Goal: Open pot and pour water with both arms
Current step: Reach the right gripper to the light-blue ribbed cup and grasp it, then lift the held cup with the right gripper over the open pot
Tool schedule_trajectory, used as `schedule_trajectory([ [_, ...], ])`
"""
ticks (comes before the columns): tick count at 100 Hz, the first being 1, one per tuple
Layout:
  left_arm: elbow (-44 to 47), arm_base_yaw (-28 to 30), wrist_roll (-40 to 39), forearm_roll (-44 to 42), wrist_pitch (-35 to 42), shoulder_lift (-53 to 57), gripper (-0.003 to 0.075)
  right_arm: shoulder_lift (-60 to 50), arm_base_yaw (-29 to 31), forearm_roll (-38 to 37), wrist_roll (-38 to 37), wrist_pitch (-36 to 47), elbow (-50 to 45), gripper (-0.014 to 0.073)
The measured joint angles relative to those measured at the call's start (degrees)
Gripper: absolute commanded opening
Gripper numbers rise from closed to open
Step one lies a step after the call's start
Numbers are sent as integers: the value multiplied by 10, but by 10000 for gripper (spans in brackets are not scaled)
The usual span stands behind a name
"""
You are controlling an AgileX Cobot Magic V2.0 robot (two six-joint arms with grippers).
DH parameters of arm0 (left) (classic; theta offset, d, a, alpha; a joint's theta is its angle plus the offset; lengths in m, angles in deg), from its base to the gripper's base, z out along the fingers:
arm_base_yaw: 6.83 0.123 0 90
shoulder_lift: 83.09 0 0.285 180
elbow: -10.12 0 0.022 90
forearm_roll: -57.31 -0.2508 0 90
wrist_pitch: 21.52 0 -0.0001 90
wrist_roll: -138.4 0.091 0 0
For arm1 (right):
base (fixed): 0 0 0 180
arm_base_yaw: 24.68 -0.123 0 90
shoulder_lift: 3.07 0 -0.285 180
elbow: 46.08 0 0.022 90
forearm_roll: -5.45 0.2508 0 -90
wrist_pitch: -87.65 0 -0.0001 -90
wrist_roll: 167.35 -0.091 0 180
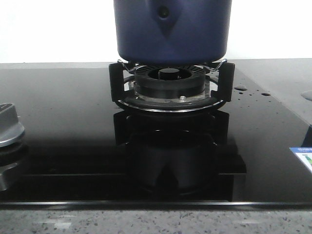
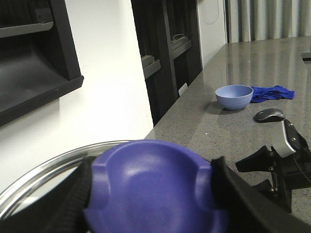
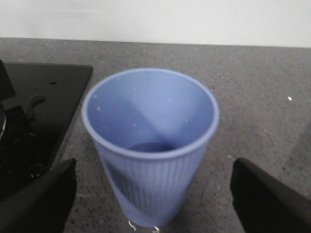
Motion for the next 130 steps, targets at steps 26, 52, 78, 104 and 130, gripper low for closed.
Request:
schedule_trajectory([
  [26,0,0,0,0,0,0,291,76,-39,4,-6,99,0,585],
  [52,0,0,-1,0,0,0,291,169,-42,6,-57,195,0,585],
  [78,0,0,-1,0,0,0,291,236,-42,0,-92,256,14,584],
  [104,0,0,-1,0,-2,0,291,272,-42,-36,-123,268,44,493],
  [130,0,0,-1,0,-12,0,291,293,-42,-48,-132,289,48,253],
])
